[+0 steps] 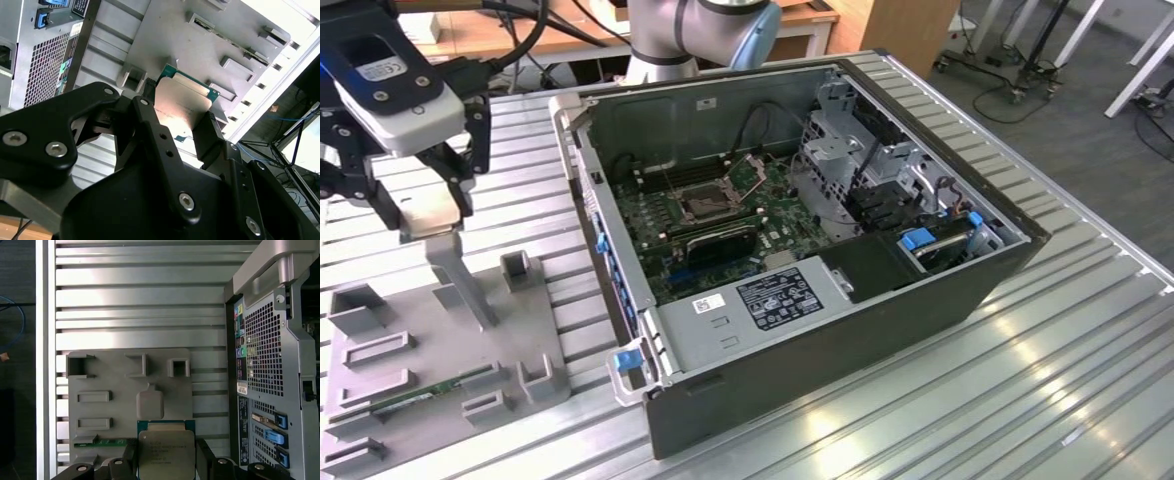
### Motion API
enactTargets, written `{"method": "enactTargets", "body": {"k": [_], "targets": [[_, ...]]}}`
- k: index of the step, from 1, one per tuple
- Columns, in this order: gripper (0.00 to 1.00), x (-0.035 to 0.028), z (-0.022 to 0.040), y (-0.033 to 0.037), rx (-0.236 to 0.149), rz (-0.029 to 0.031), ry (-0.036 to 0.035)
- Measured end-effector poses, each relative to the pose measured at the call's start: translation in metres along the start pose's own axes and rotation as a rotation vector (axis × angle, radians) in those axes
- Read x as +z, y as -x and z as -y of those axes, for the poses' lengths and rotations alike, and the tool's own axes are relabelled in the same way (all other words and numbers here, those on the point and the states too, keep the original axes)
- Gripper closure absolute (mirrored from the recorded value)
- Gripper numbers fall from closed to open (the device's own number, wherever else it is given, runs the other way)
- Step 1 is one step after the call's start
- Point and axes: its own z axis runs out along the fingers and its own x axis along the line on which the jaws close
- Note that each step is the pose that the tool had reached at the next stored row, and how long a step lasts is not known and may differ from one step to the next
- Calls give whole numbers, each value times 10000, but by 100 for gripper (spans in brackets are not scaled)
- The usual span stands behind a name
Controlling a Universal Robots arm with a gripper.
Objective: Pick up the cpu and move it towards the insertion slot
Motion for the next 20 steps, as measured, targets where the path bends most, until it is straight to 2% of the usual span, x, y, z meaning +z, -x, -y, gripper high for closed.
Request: {"method": "enactTargets", "body": {"k": [11, 20], "targets": [[45, 1, -7, 159, 0, 1, 1], [45, 1, -10, 235, 0, 1, 1]]}}
